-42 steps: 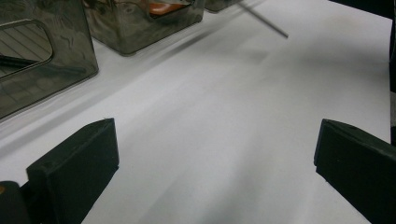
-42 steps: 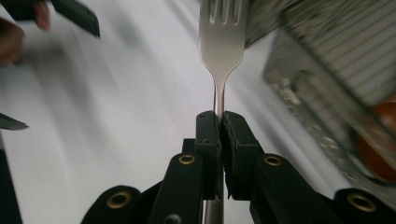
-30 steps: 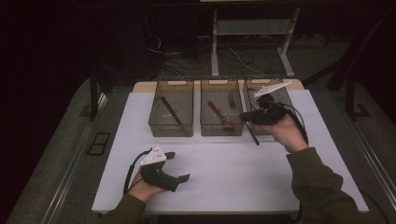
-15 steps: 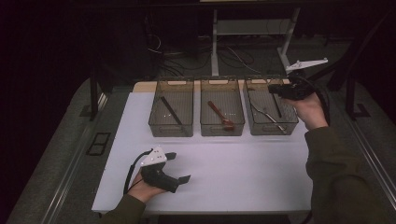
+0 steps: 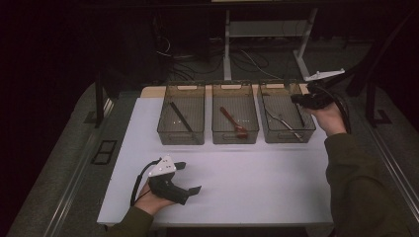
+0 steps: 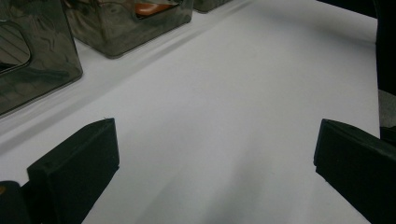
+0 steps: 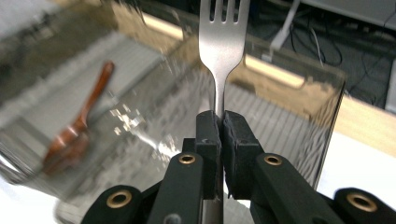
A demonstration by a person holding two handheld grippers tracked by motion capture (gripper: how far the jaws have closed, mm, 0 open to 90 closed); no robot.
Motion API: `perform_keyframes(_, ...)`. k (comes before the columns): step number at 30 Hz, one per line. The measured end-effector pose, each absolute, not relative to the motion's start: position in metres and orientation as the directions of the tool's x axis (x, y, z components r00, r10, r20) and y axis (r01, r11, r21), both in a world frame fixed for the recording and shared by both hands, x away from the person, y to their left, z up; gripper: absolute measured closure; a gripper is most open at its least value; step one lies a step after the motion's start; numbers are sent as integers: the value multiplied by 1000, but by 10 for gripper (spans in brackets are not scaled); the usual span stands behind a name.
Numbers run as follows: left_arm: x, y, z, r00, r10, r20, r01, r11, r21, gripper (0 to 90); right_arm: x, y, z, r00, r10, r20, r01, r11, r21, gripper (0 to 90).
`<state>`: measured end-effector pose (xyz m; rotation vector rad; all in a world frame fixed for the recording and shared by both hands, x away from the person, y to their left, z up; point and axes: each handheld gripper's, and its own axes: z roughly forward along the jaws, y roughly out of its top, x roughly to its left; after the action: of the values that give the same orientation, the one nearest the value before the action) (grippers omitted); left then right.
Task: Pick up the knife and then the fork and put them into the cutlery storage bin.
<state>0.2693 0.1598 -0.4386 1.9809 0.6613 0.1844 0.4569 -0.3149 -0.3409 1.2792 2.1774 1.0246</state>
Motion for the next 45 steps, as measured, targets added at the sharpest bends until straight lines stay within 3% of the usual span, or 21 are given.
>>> perform_keyframes(17,269,160,-439,842,518,-152,373,-354,857,0,473,-314,-389,-475,880,-2,721,391,573,813)
perform_keyframes(22,270,160,-439,842,517,-152,373,-356,857,0,470,-318,-389,-464,885,38,706,345,619,635)
perform_keyframes(24,270,160,-439,843,517,-149,372,-358,857,0,466,-321,-384,-469,880,77,690,311,654,622)
perform_keyframes(28,270,160,-439,843,517,-148,371,-360,856,0,460,-324,-376,-484,867,118,662,275,698,512)
perform_keyframes(34,271,161,-439,852,503,-147,363,-364,858,0,448,-325,-366,-524,838,150,617,252,746,404)
perform_keyframes(45,272,163,-439,853,499,-150,361,-358,861,0,405,-322,-355,-576,809,117,508,242,827,249)
